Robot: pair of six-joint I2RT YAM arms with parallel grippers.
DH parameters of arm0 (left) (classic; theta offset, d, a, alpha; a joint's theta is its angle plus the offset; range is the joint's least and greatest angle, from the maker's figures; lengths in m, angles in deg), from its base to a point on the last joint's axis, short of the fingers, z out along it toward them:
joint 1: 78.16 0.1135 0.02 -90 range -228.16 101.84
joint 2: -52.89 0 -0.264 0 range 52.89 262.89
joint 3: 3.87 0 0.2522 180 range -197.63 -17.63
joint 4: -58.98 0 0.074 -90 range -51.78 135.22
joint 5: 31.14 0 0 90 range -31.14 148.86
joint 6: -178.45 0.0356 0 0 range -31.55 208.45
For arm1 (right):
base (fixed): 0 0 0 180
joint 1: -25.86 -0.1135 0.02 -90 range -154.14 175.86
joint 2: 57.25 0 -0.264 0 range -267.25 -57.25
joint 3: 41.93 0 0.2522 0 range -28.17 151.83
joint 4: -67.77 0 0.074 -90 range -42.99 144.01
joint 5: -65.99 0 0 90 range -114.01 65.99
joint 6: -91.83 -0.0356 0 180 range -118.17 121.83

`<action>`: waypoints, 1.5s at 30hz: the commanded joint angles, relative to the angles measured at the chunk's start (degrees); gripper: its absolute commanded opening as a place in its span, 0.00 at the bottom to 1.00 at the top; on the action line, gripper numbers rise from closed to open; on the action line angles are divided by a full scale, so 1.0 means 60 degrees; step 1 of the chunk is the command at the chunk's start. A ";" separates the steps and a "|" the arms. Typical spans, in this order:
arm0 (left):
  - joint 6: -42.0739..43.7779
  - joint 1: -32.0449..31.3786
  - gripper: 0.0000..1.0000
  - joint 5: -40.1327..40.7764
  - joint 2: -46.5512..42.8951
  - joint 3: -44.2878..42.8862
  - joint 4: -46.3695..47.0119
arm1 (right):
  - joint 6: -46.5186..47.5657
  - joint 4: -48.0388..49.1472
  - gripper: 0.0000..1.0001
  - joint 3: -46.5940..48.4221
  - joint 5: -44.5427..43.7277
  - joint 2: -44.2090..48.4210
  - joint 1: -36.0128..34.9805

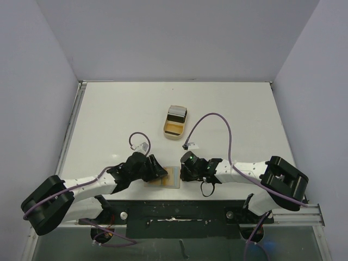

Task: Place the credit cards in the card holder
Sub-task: Insert the credit card into the card holder.

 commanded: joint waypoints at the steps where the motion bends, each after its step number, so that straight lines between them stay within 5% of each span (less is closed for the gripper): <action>1: 0.0229 -0.0025 0.43 0.0375 -0.0425 -0.0027 -0.0129 | 0.0007 0.0309 0.14 -0.0028 -0.0006 -0.0141 -0.0056; 20: 0.0551 -0.0025 0.43 -0.0387 0.0921 -0.0174 0.1380 | 0.0130 0.0553 0.13 0.0144 -0.0055 -0.0650 -0.0054; 45: 0.0577 -0.0140 0.43 -0.0564 0.0468 -0.0180 0.1780 | 0.0675 0.0264 0.15 0.0364 -0.0828 -0.0574 0.0204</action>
